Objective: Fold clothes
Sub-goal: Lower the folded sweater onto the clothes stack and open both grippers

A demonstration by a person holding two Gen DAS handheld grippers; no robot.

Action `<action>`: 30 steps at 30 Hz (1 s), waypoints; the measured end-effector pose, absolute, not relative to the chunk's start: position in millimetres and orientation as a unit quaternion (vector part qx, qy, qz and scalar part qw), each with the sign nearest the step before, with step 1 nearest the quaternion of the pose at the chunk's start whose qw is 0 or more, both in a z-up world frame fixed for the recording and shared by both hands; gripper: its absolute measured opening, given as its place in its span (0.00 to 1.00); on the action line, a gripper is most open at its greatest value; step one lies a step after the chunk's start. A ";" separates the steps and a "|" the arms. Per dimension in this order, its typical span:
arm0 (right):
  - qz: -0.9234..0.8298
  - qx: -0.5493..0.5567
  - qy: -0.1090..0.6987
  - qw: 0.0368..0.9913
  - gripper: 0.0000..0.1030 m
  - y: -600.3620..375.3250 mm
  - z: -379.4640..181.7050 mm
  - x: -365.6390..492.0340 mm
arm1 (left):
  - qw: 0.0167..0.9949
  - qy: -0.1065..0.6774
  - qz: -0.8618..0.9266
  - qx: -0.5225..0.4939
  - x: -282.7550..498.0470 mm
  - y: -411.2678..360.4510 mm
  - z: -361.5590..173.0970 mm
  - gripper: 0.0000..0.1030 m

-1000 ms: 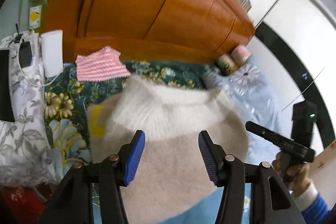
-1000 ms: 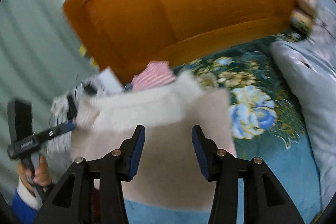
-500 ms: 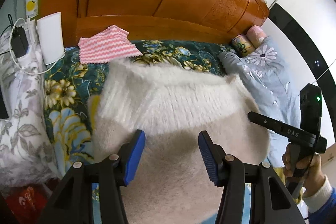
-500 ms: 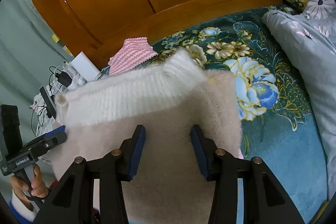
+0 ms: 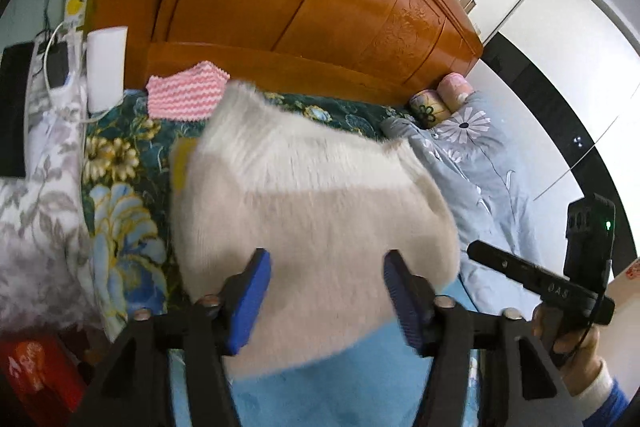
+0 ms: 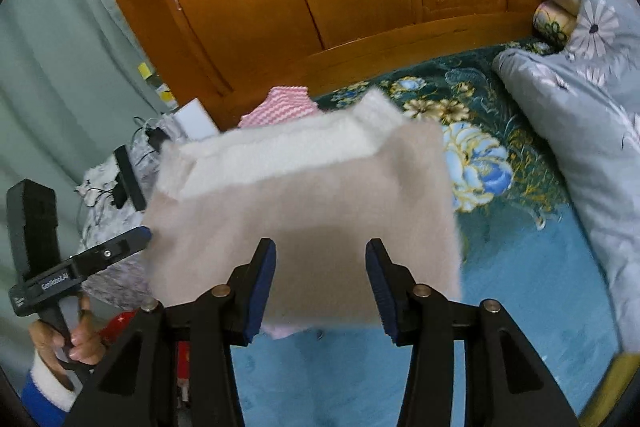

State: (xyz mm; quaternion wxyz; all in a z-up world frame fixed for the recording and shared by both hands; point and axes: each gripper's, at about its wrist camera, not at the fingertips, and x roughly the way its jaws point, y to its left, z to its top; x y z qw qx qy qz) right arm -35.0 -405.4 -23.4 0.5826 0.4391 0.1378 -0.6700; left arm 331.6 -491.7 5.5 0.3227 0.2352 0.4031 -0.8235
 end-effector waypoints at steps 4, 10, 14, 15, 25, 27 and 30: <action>-0.668 0.448 0.132 0.580 0.59 -392.2 -42.1 -9.3 | 0.311 0.416 -0.823 0.232 335.0 -473.5 -9.7 0.71; -0.689 0.451 0.130 0.552 0.77 -374.6 -73.0 20.4 | 0.303 0.429 -0.819 0.231 334.1 -451.4 -30.3 0.81; -0.723 0.422 0.114 0.535 0.95 -361.8 -82.0 35.4 | 0.304 0.440 -0.818 0.210 337.5 -445.0 -35.7 0.87; -0.732 0.413 0.110 0.531 0.95 -359.1 -84.4 39.6 | 0.303 0.445 -0.818 0.204 338.8 -444.4 -37.2 0.90; -0.775 0.401 0.099 0.477 0.95 -352.2 -111.7 63.2 | 0.308 0.462 -0.807 0.200 352.9 -441.0 -59.4 1.00; -0.785 0.389 0.104 0.471 0.95 -353.2 -110.7 68.0 | 0.316 0.468 -0.802 0.196 359.2 -441.7 -65.3 1.00; -0.794 0.374 0.110 0.467 1.00 -355.9 -111.2 75.2 | 0.330 0.480 -0.793 0.178 367.6 -439.5 -75.3 1.00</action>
